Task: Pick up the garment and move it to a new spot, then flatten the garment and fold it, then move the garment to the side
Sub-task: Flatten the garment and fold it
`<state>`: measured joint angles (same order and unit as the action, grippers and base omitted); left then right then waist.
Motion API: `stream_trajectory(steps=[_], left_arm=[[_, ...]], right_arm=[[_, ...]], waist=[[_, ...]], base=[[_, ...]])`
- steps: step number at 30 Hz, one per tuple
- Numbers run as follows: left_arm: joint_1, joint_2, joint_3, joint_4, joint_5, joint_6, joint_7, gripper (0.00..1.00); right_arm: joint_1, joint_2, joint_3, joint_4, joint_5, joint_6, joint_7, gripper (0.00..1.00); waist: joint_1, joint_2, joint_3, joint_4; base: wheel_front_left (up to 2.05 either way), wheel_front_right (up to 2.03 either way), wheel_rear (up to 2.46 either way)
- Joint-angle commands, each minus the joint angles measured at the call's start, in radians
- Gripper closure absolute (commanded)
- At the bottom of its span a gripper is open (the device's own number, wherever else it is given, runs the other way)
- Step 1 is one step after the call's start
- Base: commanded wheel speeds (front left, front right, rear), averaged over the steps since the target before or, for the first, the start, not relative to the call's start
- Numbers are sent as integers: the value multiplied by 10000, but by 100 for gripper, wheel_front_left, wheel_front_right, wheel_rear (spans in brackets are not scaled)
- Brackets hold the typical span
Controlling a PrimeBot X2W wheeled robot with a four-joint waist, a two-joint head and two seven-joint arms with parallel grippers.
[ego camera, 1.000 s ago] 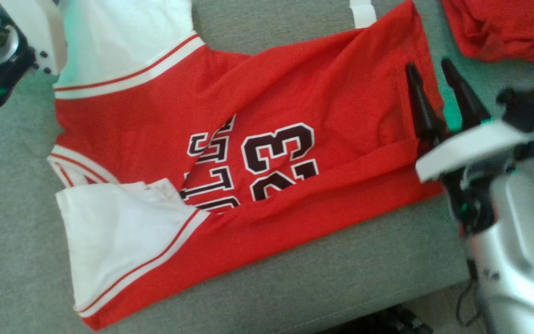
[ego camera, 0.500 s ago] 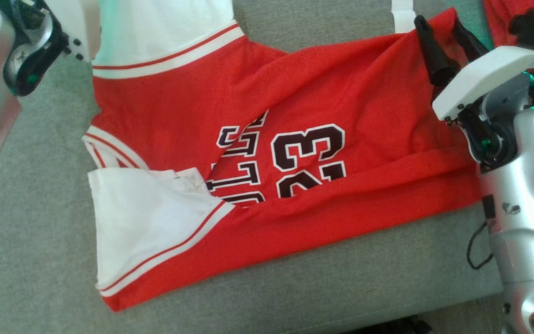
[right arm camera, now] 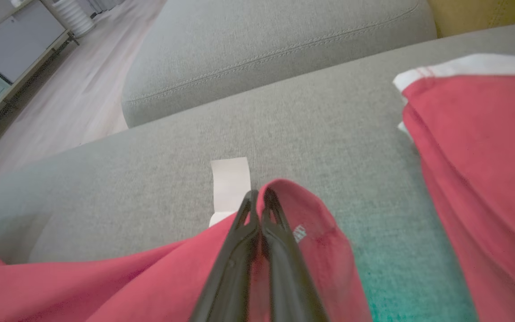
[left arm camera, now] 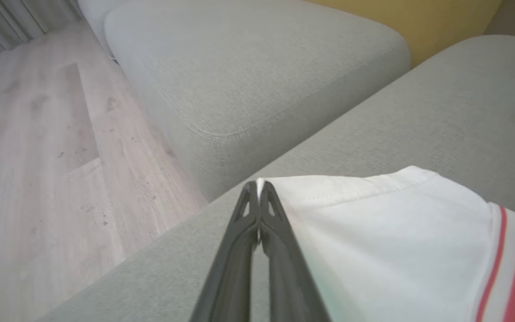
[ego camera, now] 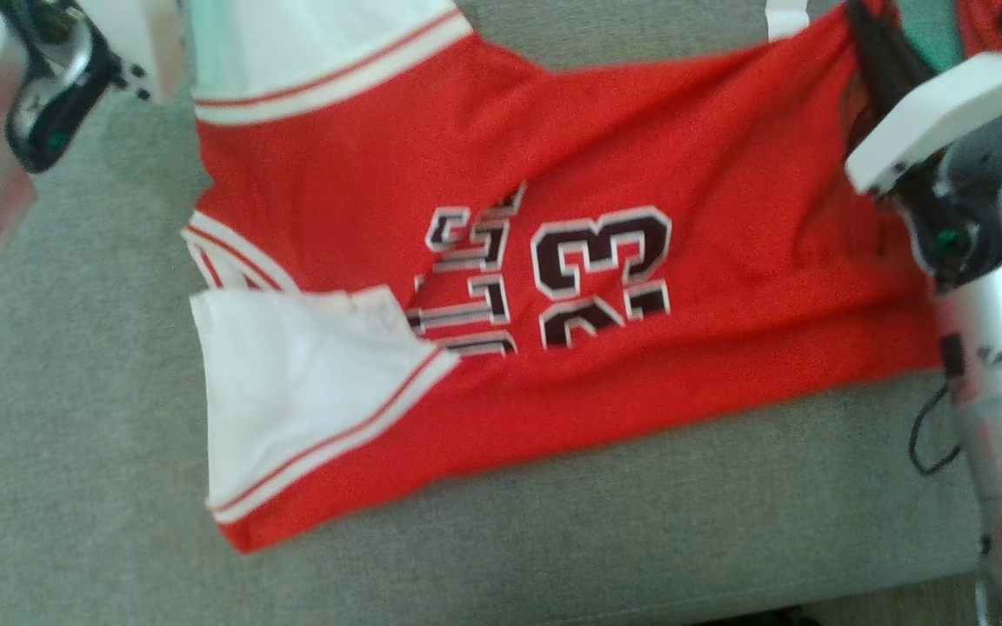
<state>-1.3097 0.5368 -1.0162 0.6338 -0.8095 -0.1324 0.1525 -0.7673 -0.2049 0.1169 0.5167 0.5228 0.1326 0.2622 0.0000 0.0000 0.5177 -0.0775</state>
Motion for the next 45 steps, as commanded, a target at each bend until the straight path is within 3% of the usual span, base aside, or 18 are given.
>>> stream_trajectory(steps=[1,13,19,26,32,40,45], left_arm=[[-750,409,403,-8,144,27,-279,100],[-1482,-61,855,1459,743,315,-3289,100],[-742,-401,759,1499,508,169,-3826,100],[583,-220,840,385,418,260,-4085,100],[2441,476,1158,-1625,238,931,-4132,100],[4848,1587,1403,-4695,-16,2329,-4139,100],[6014,1859,1228,-6154,-147,3024,-4115,100]], right_arm=[[-350,-93,17,-318,115,-19,-124,100],[-1632,-876,-690,-170,490,-19,-95,100],[-669,-1180,-585,-558,474,-19,21,100],[592,-1389,-668,-1049,549,-19,37,100],[1573,-1548,-1080,-1350,479,-19,46,100],[2241,-1597,-1813,-1433,28,-19,-42,100],[2318,-1588,-2061,-1342,-257,-19,-100,100]], waist=[[0,0,2,82],[0,0,71,752],[0,0,-250,1152],[0,0,-597,1503],[0,0,-893,1808],[0,0,-1020,2064],[0,0,-939,2237]], base=[[0,0,0],[0,0,0],[0,0,0],[0,0,0],[0,0,0],[0,0,0],[0,0,0]])
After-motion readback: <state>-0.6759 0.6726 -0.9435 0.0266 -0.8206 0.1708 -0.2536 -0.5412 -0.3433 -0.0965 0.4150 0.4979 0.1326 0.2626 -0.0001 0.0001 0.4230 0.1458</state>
